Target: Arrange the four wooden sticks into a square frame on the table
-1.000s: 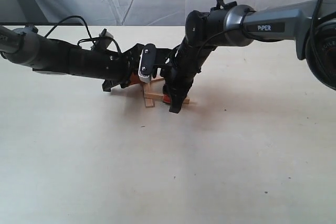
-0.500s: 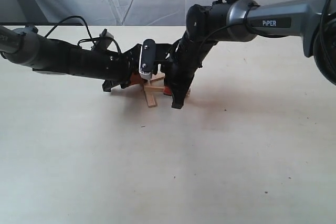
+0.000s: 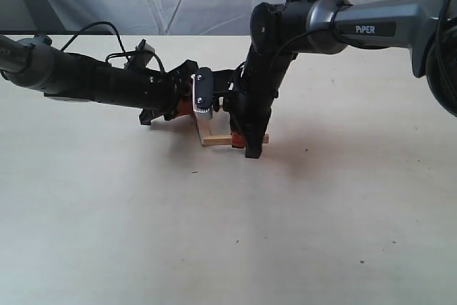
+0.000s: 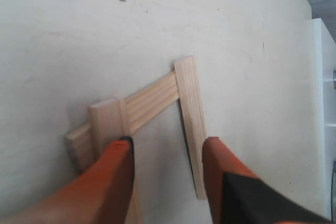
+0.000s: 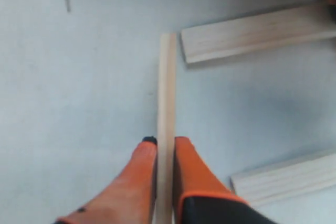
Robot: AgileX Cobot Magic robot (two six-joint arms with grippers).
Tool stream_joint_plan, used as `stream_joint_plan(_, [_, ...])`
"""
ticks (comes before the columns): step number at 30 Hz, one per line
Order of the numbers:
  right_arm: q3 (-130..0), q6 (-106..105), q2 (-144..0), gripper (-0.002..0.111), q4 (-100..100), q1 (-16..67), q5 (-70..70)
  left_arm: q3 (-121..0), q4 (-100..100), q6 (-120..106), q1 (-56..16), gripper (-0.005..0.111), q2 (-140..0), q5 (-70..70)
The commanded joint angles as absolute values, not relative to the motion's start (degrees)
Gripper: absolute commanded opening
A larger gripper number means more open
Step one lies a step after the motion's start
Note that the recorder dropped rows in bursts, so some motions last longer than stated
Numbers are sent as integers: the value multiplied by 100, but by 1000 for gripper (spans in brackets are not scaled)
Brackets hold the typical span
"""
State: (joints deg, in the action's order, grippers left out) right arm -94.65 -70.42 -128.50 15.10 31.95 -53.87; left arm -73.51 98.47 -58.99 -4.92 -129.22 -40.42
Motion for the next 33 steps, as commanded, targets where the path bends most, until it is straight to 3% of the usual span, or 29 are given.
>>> stream_joint_plan(1, [-9812,-6938,-12758,0,1951,3198,-6452,-7361,9784,-5890,-531,42,-12937,-4043])
stream_joint_plan(9, [-9836,-6332,-13078,3,3033,3236,-6996,-7361,9790,-5890,-531,42,-12937,-4186])
stream_joint_plan(11, [-9826,-6143,-13181,14,2982,3239,-6996,-7361,9768,-5890,-531,42,-12937,-4211])
stream_joint_plan(15, [-9826,-6141,-13263,54,2938,3262,-6996,-7361,9768,-5890,-531,42,-12937,-4221])
stream_joint_plan(17, [-9850,-6141,-13266,64,2815,3271,-6996,-7361,9768,-5890,-531,42,-12937,-4246])
stream_joint_plan(27, [-10198,-5521,-12604,61,2349,3271,-6996,-7361,9759,-5890,-531,42,-12937,-4260])
stream_joint_plan(31, [-9964,-5521,-12645,50,2719,3435,-6996,-7361,9735,-5890,-531,42,-12937,-4277])
stream_joint_plan(33, [-9782,-5613,-12706,39,2719,3566,-6996,-7361,9721,-5890,-531,42,-12937,-4288])
